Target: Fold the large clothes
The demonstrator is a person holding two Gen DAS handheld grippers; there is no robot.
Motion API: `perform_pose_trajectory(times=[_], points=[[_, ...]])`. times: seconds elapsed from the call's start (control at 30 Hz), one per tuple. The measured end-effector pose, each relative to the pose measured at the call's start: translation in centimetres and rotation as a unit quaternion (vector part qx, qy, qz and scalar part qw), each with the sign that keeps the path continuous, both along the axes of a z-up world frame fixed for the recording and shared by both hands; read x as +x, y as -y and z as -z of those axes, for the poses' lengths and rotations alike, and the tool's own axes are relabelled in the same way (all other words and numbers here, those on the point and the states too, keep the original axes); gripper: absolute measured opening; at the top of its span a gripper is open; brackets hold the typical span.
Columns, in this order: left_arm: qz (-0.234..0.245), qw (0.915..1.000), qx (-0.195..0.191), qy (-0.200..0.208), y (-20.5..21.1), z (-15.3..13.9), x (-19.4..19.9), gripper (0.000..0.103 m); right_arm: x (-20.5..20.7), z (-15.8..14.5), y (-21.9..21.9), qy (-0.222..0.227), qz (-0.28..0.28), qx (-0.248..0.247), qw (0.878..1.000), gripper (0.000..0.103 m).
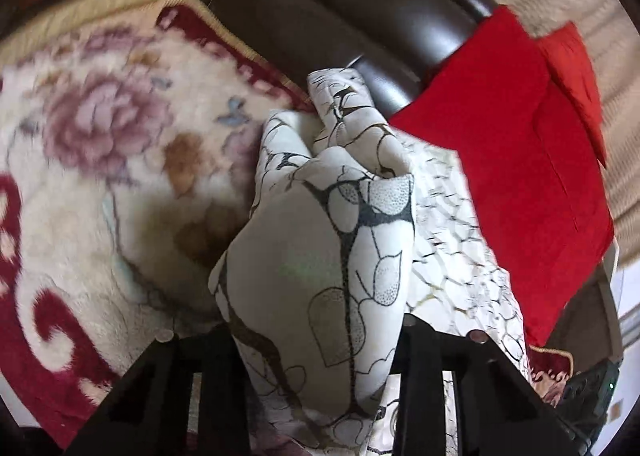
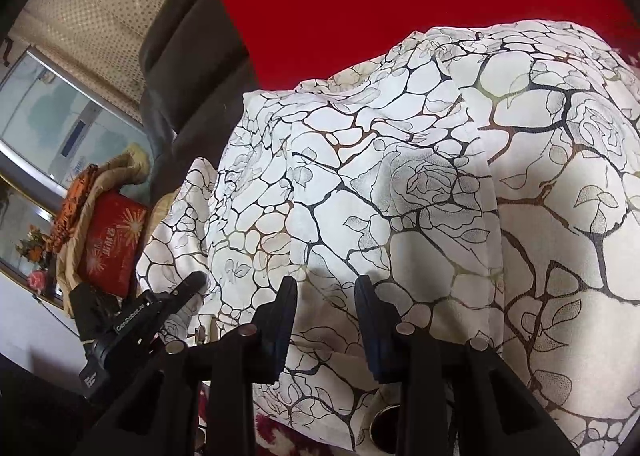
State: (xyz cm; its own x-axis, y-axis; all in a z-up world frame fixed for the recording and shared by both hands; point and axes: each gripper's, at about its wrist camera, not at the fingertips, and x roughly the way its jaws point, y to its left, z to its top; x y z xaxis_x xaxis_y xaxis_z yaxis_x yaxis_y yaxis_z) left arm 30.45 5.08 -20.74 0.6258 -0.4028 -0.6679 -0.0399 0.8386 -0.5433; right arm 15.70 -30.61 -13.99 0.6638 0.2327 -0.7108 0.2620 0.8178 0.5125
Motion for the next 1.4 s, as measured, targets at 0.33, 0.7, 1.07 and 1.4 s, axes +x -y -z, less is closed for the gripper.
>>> perform_pose_trajectory(times=[0.33,0.7,1.07,1.4], points=[[0.138,0.9653,0.137,0.174,10.0,-10.6,-5.8,0.033,-4.3,-2.7,5.8,0.09,0.075,0.069,0.991,0.034],[0.362,0.8708,0.289,0.163,29.0,-5.9,-11.4,0.033,-11.6,-0.2,17.0,0.134,0.167,0.252,0.944,0.034],[0.463,0.8422,0.228,0.157,26.2,-6.4,-13.8,0.08,-12.7,3.2,19.1,0.101,0.198,0.347,0.911,0.036],[0.299,0.926,0.15,0.175,13.4,-8.6,-6.6,0.085,-16.2,0.0,20.5,0.201,0.237,0.325,0.893,0.084]])
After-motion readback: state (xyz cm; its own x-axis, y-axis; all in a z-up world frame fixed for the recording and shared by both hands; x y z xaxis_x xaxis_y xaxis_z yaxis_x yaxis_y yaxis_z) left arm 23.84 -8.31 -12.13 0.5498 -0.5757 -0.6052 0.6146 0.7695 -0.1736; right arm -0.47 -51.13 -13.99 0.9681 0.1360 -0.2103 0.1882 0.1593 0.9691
